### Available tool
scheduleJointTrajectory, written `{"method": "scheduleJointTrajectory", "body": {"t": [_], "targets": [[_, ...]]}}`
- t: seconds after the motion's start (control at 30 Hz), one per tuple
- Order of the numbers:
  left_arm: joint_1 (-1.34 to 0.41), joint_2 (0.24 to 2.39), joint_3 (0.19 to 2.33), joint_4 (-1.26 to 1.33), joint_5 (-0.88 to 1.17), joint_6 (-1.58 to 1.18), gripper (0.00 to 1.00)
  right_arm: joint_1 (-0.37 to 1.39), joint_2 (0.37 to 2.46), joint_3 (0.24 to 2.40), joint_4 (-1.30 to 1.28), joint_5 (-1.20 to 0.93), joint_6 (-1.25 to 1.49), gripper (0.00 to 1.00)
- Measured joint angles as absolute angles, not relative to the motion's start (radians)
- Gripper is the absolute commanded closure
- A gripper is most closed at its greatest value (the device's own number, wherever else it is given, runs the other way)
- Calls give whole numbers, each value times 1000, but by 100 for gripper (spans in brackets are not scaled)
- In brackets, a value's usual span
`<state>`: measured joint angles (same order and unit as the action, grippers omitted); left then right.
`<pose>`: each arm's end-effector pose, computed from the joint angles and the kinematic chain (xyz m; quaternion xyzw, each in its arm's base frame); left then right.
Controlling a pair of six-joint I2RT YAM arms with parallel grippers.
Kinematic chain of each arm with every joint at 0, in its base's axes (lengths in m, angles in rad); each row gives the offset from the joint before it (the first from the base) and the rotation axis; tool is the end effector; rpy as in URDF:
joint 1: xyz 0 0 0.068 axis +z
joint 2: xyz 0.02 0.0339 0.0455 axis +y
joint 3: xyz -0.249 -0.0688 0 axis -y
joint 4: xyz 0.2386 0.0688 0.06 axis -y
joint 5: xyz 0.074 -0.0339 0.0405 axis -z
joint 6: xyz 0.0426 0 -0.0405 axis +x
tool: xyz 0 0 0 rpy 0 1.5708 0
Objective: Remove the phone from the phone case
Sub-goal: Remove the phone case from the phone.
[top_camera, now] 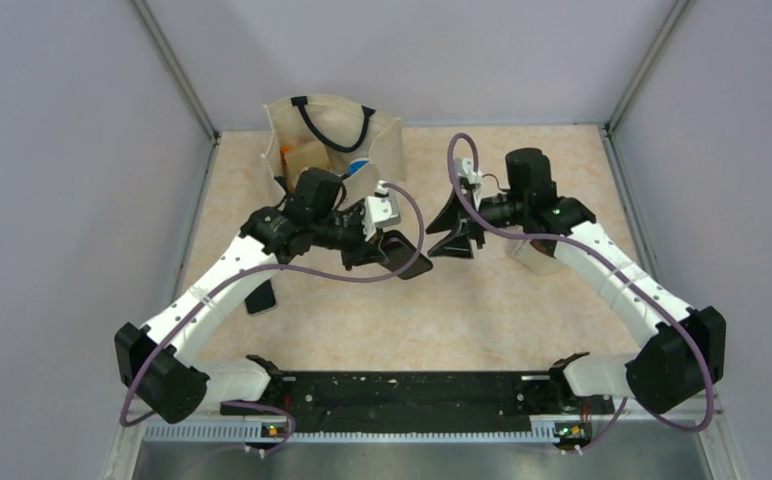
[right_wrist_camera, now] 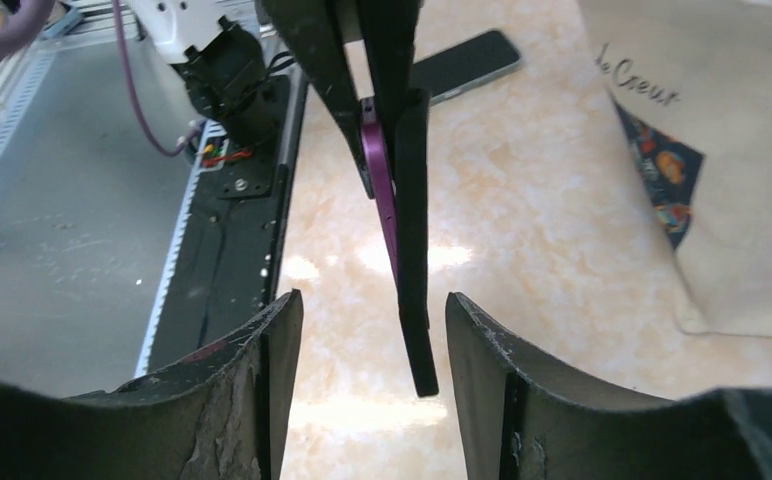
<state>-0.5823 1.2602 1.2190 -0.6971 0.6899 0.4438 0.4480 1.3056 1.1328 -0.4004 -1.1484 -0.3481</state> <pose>0.2054 -0.1677 0.3288 0.5416 0.6828 -0.3349 0.3582 0.2328 0.1550 0.3223 -0.5253 0.5790 0.4964 0.3773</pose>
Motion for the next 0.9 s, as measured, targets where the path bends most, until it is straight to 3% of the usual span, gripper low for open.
{"method": "scheduleJointTrajectory", "body": {"t": [0.33, 0.9], "targets": [[-699, 1259, 1219, -743, 506, 602, 100, 447, 1293, 1132, -185, -1077, -159, 44], [-738, 1321, 1246, -742, 465, 605, 100, 486, 1336, 1086, -95, -1022, -95, 48]]}}
